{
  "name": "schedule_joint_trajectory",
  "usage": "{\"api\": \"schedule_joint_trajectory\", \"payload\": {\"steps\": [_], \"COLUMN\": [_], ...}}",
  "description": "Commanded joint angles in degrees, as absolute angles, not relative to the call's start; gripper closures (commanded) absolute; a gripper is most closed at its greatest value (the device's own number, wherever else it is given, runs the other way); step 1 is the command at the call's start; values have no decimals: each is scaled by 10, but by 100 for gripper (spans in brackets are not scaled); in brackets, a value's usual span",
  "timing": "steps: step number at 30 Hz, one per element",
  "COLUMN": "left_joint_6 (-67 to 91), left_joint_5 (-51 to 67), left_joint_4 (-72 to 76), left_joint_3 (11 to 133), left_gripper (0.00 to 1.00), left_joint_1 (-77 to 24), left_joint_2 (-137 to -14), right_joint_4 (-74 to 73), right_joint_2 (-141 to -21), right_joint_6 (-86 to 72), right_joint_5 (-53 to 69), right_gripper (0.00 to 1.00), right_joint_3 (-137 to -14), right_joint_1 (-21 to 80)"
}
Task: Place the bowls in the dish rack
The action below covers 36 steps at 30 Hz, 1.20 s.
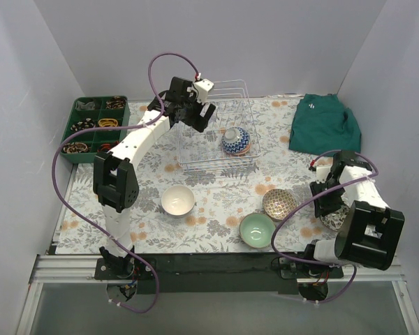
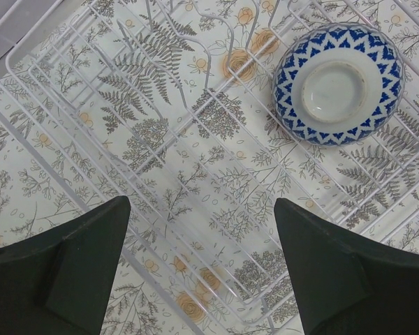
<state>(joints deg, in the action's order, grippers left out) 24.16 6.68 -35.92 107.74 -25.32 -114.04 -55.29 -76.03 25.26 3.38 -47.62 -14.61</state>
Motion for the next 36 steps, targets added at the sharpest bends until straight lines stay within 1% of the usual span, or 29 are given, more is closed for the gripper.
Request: {"api": "schedule_joint_trajectory", "payload": {"steps": [1,3,4,6,7,9,11,13,15,17,19,20,21,22,23,24,25,26,28,29,31,32,33,34,35,36], "left_joint_6": [247,248,247,247,246,248,252,253,251,249,247,257,264,274,289,294,296,290,287,287,290,290,289,289,288,288], "left_joint_5": [66,68,68,65,65,64,65,68,67,66,60,52,46,38,34,32,26,25,31,38,47,56,61,68,73,80], "left_joint_4": [-363,-362,-359,-354,-349,-338,-334,-333,-326,-317,-299,-286,-283,-286,-293,-296,-298,-294,-294,-295,-303,-305,-306,-306,-303,-301], "left_joint_3": [1091,1086,1085,1077,1074,1066,1063,1063,1056,1048,1032,1029,1034,1041,1051,1068,1071,1072,1071,1074,1078,1077,1074,1072,1065,1062], "left_gripper": [16,16,16,16,16,16,16,16,16,16,16,16,16,16,16,16,16,16,16,15,15,15,16,15,16,16], "left_joint_1": [-251,-250,-250,-251,-251,-251,-250,-250,-250,-250,-249,-244,-239,-233,-220,-213,-206,-195,-185,-177,-166,-164,-161,-159,-155,-153], "left_joint_2": [-1135,-1132,-1132,-1130,-1131,-1131,-1132,-1131,-1128,-1119,-1110,-1108,-1108,-1114,-1119,-1122,-1125,-1123,-1119,-1115,-1112,-1109,-1103,-1100,-1096,-1089], "right_joint_4": [-541,-544,-547,-555,-556,-562,-567,-572,-582,-586,-592,-594,-596,-595,-596,-594,-587,-584,-563,-558,-543,-523,-508,-487,-435,-394], "right_joint_2": [-783,-784,-784,-785,-785,-786,-784,-779,-775,-773,-779,-788,-794,-801,-822,-834,-846,-872,-901,-931,-961,-987,-997,-1006,-1018,-1021], "right_joint_6": [257,264,271,277,284,289,299,302,306,308,308,311,312,310,309,302,296,294,262,251,214,201,187,155,136,114], "right_joint_5": [7,6,6,4,4,3,-13,-13,-9,-6,-4,40,59,75,125,140,161,217,264,322,370,423,447,477,526,550], "right_gripper": [70,74,79,83,87,90,96,99,99,99,99,99,99,99,99,99,99,99,99,99,99,99,99,99,99,99], "right_joint_3": [-511,-528,-535,-552,-556,-565,-572,-591,-625,-655,-713,-735,-784,-810,-836,-864,-911,-938,-1002,-1022,-1060,-1088,-1099,-1104,-1099,-1090], "right_joint_1": [-149,-149,-149,-147,-145,-143,-139,-128,-117,-89,-49,-36,-13,-5,-1,18,21,23,30,32,39,43,52,54,58,66]}}
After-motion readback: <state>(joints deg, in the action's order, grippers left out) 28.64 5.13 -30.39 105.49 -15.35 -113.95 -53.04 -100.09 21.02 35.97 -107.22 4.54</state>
